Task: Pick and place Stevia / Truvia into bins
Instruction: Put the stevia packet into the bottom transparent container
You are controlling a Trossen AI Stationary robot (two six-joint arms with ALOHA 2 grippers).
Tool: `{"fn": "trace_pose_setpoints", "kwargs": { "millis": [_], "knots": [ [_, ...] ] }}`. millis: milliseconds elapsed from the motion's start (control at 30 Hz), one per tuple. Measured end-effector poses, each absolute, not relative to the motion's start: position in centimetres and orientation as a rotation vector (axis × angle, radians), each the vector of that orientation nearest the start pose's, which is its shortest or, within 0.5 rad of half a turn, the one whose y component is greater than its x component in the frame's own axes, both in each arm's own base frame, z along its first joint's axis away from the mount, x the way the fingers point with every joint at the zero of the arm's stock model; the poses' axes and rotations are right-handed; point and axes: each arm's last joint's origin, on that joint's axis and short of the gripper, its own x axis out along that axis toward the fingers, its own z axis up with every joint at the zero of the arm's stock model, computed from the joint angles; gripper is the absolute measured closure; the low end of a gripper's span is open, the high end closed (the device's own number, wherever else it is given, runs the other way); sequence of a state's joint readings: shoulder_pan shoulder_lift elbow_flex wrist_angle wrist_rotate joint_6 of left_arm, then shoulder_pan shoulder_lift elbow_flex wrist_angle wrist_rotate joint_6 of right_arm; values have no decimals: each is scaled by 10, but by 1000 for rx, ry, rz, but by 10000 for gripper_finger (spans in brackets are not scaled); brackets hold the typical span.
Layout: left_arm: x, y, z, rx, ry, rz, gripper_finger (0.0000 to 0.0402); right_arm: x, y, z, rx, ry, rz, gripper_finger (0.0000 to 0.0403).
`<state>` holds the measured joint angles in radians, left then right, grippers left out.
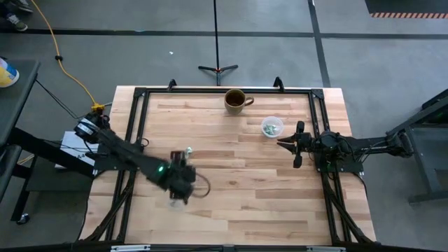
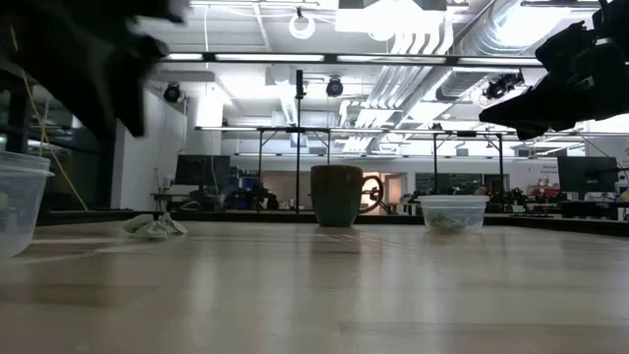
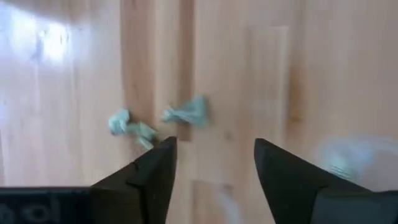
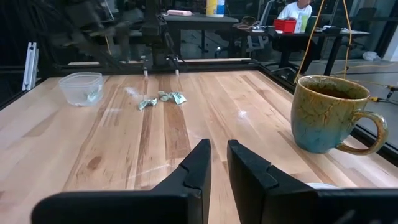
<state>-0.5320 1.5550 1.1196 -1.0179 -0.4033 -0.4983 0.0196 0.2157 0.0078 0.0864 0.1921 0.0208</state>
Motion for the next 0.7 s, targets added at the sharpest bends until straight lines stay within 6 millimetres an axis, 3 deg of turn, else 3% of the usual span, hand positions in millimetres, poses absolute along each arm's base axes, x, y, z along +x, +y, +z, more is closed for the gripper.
{"fn": "trace_pose_setpoints", "kwargs": {
  "millis": [233,433,700],
  "knots": [
    [265,-76,191,228,1297,-15,168,110,-3,156,10,120,-162,355],
    [262,-44,169,174,1346,2,204,110,-3,156,6,129,-162,357],
    [259,-31,151,74,1308,-85,228,110,-3,154,4,142,-162,350]
  ]
}}
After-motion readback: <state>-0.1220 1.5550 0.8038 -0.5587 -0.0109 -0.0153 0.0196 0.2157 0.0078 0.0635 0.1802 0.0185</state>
